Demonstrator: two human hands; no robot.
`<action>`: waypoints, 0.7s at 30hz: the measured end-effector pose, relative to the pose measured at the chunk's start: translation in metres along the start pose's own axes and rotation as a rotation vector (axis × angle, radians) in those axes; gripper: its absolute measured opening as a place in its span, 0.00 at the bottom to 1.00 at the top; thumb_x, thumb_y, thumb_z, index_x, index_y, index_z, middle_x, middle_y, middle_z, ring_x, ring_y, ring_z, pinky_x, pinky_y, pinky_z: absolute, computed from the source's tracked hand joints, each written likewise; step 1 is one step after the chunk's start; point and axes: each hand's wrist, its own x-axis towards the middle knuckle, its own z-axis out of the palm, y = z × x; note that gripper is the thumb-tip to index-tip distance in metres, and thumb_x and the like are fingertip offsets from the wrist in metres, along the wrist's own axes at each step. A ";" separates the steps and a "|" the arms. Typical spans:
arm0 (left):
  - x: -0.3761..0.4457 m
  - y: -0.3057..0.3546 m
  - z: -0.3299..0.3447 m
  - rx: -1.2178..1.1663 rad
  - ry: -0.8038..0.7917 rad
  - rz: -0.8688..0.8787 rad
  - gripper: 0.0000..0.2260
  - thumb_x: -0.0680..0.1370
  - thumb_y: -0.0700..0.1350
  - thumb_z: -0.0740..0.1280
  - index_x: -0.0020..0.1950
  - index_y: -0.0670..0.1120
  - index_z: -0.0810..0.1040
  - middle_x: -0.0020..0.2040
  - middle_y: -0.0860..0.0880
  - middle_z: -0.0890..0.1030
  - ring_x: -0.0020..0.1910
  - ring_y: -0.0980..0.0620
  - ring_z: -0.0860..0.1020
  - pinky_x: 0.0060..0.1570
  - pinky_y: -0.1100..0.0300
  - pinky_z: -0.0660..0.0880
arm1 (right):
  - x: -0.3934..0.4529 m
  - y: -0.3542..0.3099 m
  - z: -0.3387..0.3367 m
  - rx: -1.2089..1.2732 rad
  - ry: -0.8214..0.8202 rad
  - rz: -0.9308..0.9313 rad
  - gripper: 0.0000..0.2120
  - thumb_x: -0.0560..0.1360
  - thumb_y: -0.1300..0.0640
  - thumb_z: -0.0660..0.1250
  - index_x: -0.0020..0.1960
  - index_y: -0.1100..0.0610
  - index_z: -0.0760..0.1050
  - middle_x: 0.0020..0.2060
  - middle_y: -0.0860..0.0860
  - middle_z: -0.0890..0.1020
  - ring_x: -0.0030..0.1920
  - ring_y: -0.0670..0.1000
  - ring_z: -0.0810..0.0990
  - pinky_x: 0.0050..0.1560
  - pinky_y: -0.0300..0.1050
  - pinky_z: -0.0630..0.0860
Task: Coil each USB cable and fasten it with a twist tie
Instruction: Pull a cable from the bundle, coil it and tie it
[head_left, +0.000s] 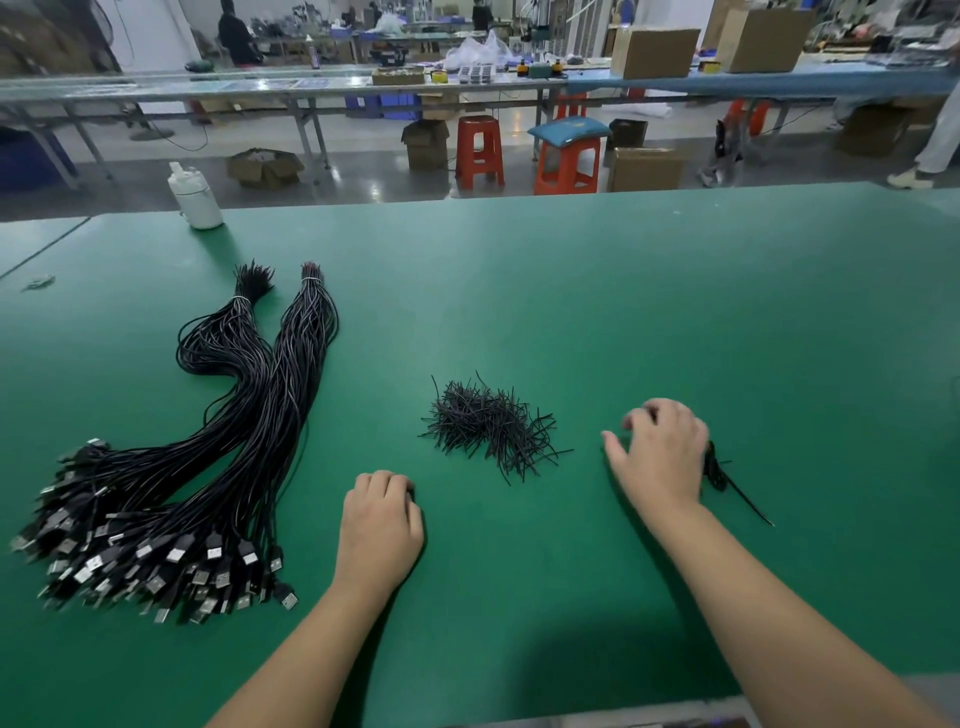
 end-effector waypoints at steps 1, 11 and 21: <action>0.000 0.000 0.000 0.002 -0.002 0.003 0.06 0.75 0.41 0.64 0.48 0.44 0.80 0.45 0.49 0.78 0.46 0.47 0.73 0.46 0.53 0.72 | -0.006 -0.017 0.000 0.076 -0.021 -0.060 0.13 0.75 0.46 0.70 0.49 0.57 0.81 0.50 0.54 0.78 0.54 0.55 0.74 0.58 0.53 0.70; -0.002 -0.003 -0.003 -0.006 -0.025 -0.070 0.03 0.75 0.40 0.67 0.47 0.44 0.80 0.43 0.49 0.76 0.45 0.47 0.71 0.45 0.53 0.71 | -0.085 -0.096 0.038 0.344 -0.249 -0.089 0.05 0.78 0.54 0.64 0.52 0.53 0.76 0.50 0.47 0.72 0.52 0.49 0.68 0.58 0.44 0.70; 0.045 -0.058 -0.042 0.343 -0.229 -0.296 0.17 0.78 0.52 0.61 0.63 0.46 0.72 0.59 0.44 0.75 0.55 0.45 0.71 0.53 0.52 0.71 | -0.080 -0.096 0.041 0.296 -0.284 -0.129 0.09 0.80 0.52 0.59 0.59 0.51 0.72 0.55 0.47 0.70 0.57 0.49 0.67 0.62 0.44 0.66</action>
